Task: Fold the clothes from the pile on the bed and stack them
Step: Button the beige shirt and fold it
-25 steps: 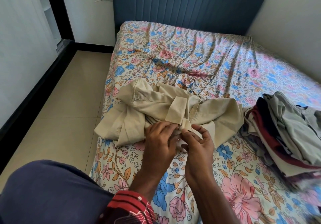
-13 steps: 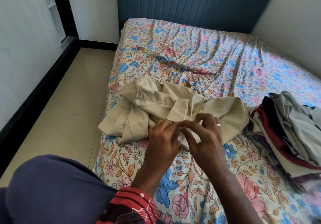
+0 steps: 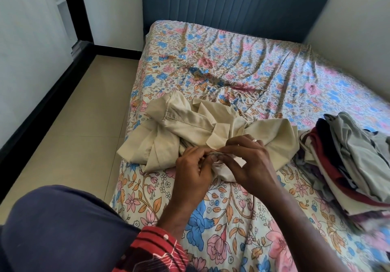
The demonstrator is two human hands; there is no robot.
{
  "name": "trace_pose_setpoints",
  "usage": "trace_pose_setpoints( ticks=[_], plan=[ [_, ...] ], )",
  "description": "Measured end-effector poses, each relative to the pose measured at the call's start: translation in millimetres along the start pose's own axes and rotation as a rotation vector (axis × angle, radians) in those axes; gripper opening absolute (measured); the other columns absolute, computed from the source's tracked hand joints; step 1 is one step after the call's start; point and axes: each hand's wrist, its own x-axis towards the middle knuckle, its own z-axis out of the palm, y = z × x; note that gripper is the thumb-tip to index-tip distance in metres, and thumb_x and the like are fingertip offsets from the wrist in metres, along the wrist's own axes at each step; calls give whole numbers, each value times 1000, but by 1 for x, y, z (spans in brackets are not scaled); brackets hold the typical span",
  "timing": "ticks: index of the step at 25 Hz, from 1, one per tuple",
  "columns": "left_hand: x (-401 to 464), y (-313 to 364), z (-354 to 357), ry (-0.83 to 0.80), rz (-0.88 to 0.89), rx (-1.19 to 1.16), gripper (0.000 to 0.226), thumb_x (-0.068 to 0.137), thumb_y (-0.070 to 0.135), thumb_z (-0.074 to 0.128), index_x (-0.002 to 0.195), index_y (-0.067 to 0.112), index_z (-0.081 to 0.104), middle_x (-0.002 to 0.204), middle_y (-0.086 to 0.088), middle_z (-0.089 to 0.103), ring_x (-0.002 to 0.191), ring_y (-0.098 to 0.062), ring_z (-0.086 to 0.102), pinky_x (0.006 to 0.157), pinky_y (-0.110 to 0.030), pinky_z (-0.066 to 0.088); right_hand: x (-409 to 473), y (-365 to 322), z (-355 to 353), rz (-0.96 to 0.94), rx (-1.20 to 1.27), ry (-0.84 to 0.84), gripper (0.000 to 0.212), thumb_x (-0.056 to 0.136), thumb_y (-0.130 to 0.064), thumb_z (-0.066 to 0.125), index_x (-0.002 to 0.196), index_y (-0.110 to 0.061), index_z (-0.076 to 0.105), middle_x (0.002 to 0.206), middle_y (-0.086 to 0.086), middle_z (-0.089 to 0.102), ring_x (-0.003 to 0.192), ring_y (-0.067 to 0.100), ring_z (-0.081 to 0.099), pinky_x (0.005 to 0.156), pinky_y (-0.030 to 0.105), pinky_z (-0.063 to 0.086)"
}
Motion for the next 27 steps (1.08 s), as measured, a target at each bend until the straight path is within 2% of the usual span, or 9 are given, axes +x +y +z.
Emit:
trace_pose_setpoints(
  ticks=[2,5,10,13,18,20,22,24,27],
  plan=[
    [1,3,-2,9,-72,-82,6,95,16,70,98,17,75,89,12,73,86,-8,70,72,-25,56,5,0,-2,48,137,-24,9,93,-27,76,98,-21,80,103,-13,69,97,9,64,79,41,49],
    [4,4,-5,-33,-184,-187,9,94,7,69,93,14,74,83,5,74,80,-7,69,66,-15,50,8,1,-2,153,349,-107,3,91,-17,79,94,-16,77,97,-9,70,91,5,66,78,20,48],
    [6,15,-5,-63,-301,-391,18,96,-2,60,88,7,73,80,3,74,79,-5,69,72,-17,53,2,-3,9,557,930,-203,10,95,-17,69,96,-9,74,97,17,71,87,24,68,78,37,53],
    [5,13,-3,-60,-389,-494,17,97,0,59,89,5,74,86,-7,76,83,-14,70,73,-22,55,3,-5,13,577,1106,-224,11,92,-11,66,95,-1,71,90,18,69,84,28,65,77,36,52],
    [4,9,3,-144,-500,-564,14,98,6,62,91,-4,69,88,-21,73,82,-21,66,74,-29,56,16,2,5,627,1350,-360,9,88,-4,60,91,3,65,83,14,63,77,20,61,72,26,52],
    [4,7,4,-149,-532,-589,16,97,11,65,93,-4,70,90,-19,74,84,-25,68,81,-37,58,18,3,5,647,1327,-380,10,89,-7,61,90,1,67,82,16,63,77,23,60,73,30,50],
    [6,5,2,-142,-534,-568,18,96,18,70,94,0,73,92,-18,76,90,-34,72,85,-45,59,15,3,11,601,1161,-341,15,93,-14,62,91,1,66,82,16,62,78,27,57,74,36,47],
    [5,7,1,-154,-508,-508,19,92,24,75,94,5,76,87,-11,77,91,-32,74,81,-42,60,10,1,14,550,986,-275,19,94,-20,62,90,-2,66,82,14,62,79,26,57,75,38,47],
    [4,5,2,-177,-415,-359,14,89,20,78,91,6,75,82,-6,77,82,-25,75,74,-36,62,10,-1,9,582,952,-262,14,96,-13,63,87,-3,68,79,11,65,76,19,61,72,29,49]
  ],
)
